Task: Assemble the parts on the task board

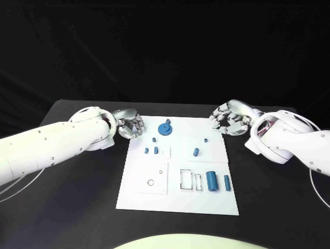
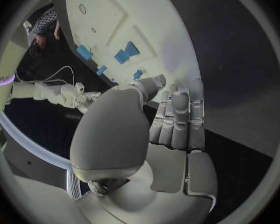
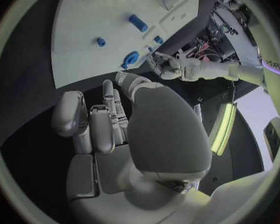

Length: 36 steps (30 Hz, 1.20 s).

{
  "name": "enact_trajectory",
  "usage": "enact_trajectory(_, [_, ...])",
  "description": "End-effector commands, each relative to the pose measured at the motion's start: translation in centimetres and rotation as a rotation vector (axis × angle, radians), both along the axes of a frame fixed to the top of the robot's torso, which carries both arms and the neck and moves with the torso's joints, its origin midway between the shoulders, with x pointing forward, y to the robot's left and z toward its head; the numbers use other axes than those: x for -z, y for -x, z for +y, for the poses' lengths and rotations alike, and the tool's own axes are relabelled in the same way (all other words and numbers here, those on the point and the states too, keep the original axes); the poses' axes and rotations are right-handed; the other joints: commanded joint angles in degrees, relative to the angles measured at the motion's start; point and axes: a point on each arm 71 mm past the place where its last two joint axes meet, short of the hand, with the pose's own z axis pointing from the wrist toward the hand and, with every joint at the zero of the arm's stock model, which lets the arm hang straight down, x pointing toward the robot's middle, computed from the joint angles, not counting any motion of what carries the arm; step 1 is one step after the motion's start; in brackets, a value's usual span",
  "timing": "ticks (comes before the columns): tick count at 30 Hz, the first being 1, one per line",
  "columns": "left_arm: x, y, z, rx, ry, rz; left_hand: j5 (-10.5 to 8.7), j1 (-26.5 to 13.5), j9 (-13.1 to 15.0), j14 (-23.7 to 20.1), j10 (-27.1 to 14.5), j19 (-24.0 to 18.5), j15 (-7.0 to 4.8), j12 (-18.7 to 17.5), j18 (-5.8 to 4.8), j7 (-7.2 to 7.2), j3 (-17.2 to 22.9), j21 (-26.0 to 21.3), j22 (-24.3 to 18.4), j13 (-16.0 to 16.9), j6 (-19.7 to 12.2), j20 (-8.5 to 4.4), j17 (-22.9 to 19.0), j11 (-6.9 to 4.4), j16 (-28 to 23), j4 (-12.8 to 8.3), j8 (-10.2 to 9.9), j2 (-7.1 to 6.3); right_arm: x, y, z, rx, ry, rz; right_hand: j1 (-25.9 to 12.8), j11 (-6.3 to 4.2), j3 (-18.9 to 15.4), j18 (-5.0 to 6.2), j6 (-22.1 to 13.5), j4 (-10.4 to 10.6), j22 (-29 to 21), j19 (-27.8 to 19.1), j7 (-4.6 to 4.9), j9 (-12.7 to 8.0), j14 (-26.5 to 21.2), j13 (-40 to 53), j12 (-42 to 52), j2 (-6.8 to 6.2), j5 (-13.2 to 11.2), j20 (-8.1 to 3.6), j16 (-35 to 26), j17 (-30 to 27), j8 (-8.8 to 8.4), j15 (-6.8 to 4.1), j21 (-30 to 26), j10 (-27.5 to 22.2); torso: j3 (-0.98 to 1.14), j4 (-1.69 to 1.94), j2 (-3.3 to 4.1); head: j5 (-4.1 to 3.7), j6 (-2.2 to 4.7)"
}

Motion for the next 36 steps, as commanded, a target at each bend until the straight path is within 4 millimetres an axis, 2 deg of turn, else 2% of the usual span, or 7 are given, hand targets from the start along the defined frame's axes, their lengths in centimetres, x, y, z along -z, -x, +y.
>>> enact_trajectory(1, [-1.2,0.0,0.8,-0.104,0.326,0.032,0.22,0.6,0.2,-2.9,1.3,-1.6,-0.12,1.5,0.90,0.28,1.5,0.0,0.4,0.6,1.9,-0.18,-4.3,0.04,-3.8,-1.3,1.2,0.28,0.8,0.3,0.7,-0.106,0.210,-0.059,-0.3,-0.12,0.4,-0.97,0.4,-0.2,1.2,0.4,-0.11,-0.1,1.8,-0.9,-0.9,-0.34,-0.3,-0.24,0.5,0.3,0.05,-0.35,0.7,0.6,0.06,0.06,0.03,-0.91,0.04])
enact_trajectory(4, [-2.1,0.2,1.8,-0.172,0.568,0.066,-0.01,-0.3,0.1,-2.8,1.6,-2.6,-0.11,3.1,0.90,0.45,1.6,0.2,0.6,1.2,2.4,-0.14,-5.5,-0.05,-5.7,-1.9,1.5,1.08,1.7,0.4,1.0,-0.120,0.274,-0.073,-1.2,0.33,0.5,-1.05,0.9,-0.4,1.4,0.5,0.14,-0.1,1.9,-2.2,-2.3,-0.63,-0.4,-0.20,0.6,0.4,0.12,-0.06,0.8,0.4,0.03,0.10,0.06,-1.39,0.18])
enact_trajectory(7, [-2.7,0.6,2.3,-0.213,0.762,0.092,-0.13,-3.1,-0.1,-2.7,0.8,-3.0,0.16,4.6,0.84,0.46,-0.5,-1.5,-0.5,1.9,2.0,0.29,-6.0,-0.10,-6.3,-0.5,1.6,1.53,2.4,0.4,1.3,-0.126,0.312,-0.081,-1.7,0.72,0.3,-1.05,1.0,-0.8,1.4,0.4,0.49,-0.2,1.9,-3.4,-3.5,-0.76,-0.5,0.07,0.5,0.3,-0.01,0.24,0.6,-0.1,-0.06,0.04,0.08,-1.93,0.36])
enact_trajectory(13, [-3.6,1.4,2.2,-0.234,1.000,0.138,-0.10,-4.4,-0.1,-3.9,-0.7,-3.2,0.49,5.8,0.83,0.62,-2.3,-3.8,-2.1,2.4,1.5,0.72,-6.4,0.16,-7.0,0.3,1.9,1.83,3.4,0.4,1.9,-0.128,0.346,-0.097,-2.0,0.83,0.3,-1.15,1.0,-1.0,1.7,0.6,0.64,-0.2,2.0,-3.8,-3.9,-0.74,-0.3,0.19,0.8,0.8,-0.09,0.32,1.1,0.0,-0.12,0.12,0.08,-3.18,0.50])
enact_trajectory(17, [-3.8,1.8,1.9,-0.226,1.061,0.156,-0.02,-4.3,-0.1,-4.1,-1.1,-3.1,0.52,6.3,0.86,0.65,-2.8,-4.6,-2.6,2.6,1.4,0.78,-6.5,0.20,-7.2,0.3,2.0,2.15,3.9,0.3,2.4,-0.132,0.354,-0.100,-2.0,0.84,0.3,-1.18,1.1,-1.2,1.9,0.7,0.65,-0.3,2.1,-4.0,-4.0,-0.67,-0.1,0.21,1.0,1.0,-0.11,0.36,1.4,0.2,-0.06,0.18,0.05,-3.59,0.49])
enact_trajectory(30, [-4.1,2.3,1.5,-0.216,1.098,0.166,0.00,-4.1,-0.1,-4.4,-1.6,-2.8,0.58,6.8,0.86,0.78,-3.1,-5.3,-3.2,2.7,1.2,0.81,-6.7,0.30,-7.6,0.2,2.1,2.41,4.9,0.1,3.8,-0.150,0.361,-0.096,-2.5,0.67,1.1,-1.35,2.1,-1.4,2.7,1.3,0.49,-0.2,2.5,-5.0,-4.4,0.02,0.5,0.21,1.6,1.9,0.13,0.27,2.7,1.6,-0.04,0.14,0.10,-3.56,0.13])
enact_trajectory(36, [-4.1,2.4,1.4,-0.213,1.100,0.170,0.01,-4.0,-0.2,-4.5,-1.7,-2.8,0.60,6.9,0.86,0.83,-3.2,-5.4,-3.3,2.8,1.1,0.81,-6.8,0.33,-7.7,0.1,2.1,2.45,5.4,0.1,4.0,-0.151,0.376,-0.082,-2.8,0.17,2.9,-1.56,3.6,-1.9,3.5,1.8,0.01,-0.1,2.5,-6.0,-4.8,0.88,-2.0,-0.09,1.8,2.1,0.64,-0.10,3.9,3.7,-0.04,0.14,0.07,-3.53,-0.05])
